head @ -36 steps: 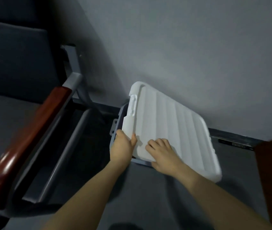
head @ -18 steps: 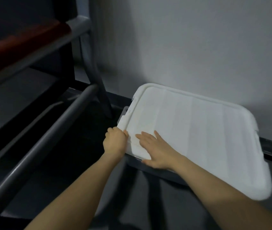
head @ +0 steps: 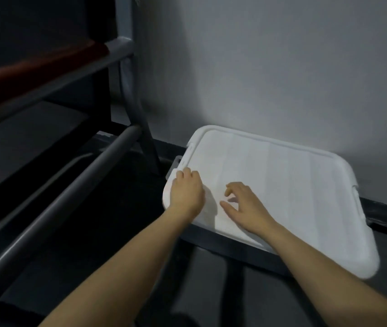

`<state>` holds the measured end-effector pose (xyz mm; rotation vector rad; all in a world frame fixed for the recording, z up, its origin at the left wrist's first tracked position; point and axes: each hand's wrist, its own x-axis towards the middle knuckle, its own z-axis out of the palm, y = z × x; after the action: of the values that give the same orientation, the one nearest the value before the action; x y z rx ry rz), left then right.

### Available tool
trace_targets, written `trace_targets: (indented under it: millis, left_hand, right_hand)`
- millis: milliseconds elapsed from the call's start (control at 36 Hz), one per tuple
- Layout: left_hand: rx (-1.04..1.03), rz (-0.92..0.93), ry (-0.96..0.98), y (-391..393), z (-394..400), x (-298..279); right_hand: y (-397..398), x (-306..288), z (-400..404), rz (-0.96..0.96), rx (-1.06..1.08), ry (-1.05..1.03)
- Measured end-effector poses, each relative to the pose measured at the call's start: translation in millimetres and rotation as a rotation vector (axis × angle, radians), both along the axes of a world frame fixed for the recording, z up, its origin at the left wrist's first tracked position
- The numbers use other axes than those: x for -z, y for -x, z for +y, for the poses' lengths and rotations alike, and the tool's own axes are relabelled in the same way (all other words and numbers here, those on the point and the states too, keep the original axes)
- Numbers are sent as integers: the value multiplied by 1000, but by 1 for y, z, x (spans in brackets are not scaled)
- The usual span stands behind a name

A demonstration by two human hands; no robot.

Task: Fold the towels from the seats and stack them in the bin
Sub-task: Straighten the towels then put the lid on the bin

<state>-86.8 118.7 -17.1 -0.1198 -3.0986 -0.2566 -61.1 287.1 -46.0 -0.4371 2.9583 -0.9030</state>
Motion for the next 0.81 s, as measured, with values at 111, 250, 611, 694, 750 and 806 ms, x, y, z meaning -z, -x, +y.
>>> trace_targets:
  millis: [111,250,611,694,750,806]
  left_hand:
    - [221,-1,-112,-3,50,-4]
    - [358,-88,-220,-8,127,9]
    - [567,-271,31,-30,264,36]
    - [556,-215,97,-27,273,39]
    - [561,-192,129,-24,274,37]
    - [573,-181,156,-23,274,34]
  right_hand:
    - [-4,3,50,118,202,-168]
    - [-24,5,127,94,586,-299]
    - [-35,28,236,-228,1033,-30]
    - [-26,30,249,-340,1098,257]
    - [-22,30,256,-418,1109,472]
    - [-23,33,258,-424,1118,567]
